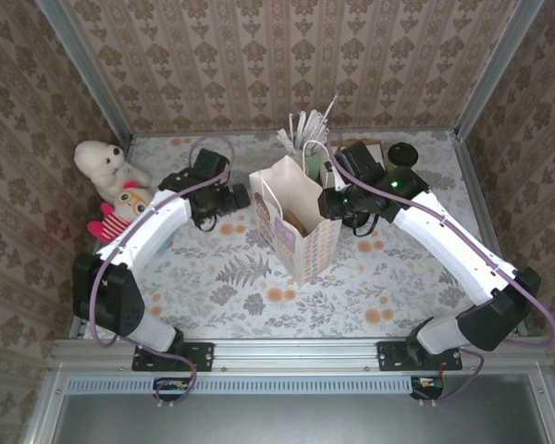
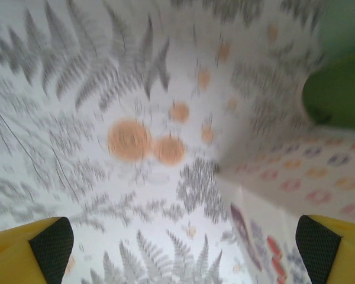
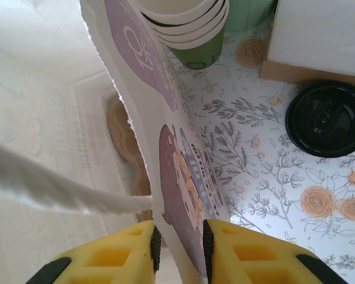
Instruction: Pack the takeout coffee
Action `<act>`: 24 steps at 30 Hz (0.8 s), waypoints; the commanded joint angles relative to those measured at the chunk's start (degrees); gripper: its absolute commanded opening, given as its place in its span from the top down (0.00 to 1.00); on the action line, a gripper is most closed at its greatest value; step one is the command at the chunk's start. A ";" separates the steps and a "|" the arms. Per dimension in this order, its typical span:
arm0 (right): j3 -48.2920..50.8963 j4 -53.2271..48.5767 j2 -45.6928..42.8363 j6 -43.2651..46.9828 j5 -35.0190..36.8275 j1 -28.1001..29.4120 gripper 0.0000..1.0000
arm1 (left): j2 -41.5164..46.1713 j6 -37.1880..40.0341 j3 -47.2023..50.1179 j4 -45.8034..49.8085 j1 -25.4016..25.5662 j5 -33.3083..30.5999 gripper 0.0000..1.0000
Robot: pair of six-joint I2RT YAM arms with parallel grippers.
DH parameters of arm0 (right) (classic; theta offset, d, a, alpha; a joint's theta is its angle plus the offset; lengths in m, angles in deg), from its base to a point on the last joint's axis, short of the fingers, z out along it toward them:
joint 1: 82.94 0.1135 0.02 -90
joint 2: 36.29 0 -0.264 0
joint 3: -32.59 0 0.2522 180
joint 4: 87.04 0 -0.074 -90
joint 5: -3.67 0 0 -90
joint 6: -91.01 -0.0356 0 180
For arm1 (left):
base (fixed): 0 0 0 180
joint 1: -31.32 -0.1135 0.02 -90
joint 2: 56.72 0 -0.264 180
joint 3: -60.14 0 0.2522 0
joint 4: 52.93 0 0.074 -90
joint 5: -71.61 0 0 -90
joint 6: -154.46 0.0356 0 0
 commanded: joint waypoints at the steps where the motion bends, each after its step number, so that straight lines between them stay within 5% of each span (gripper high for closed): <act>1: 0.10 1.30 -1.07 -3.05 1.02 0.45 0.71 | 2.02 -5.17 3.10 -0.17 2.39 6.35 0.00; 5: 0.69 2.56 -0.49 -3.29 0.73 1.20 0.74 | -0.37 -6.37 3.32 -4.59 3.03 9.49 0.00; 16: 0.21 4.21 1.18 -4.52 4.22 1.51 0.76 | -4.95 -5.31 -1.17 -7.74 0.89 2.62 0.00; 24: -0.84 4.08 -4.55 5.40 -3.96 0.41 0.39 | -0.83 -6.76 1.53 -7.92 0.04 -0.27 0.00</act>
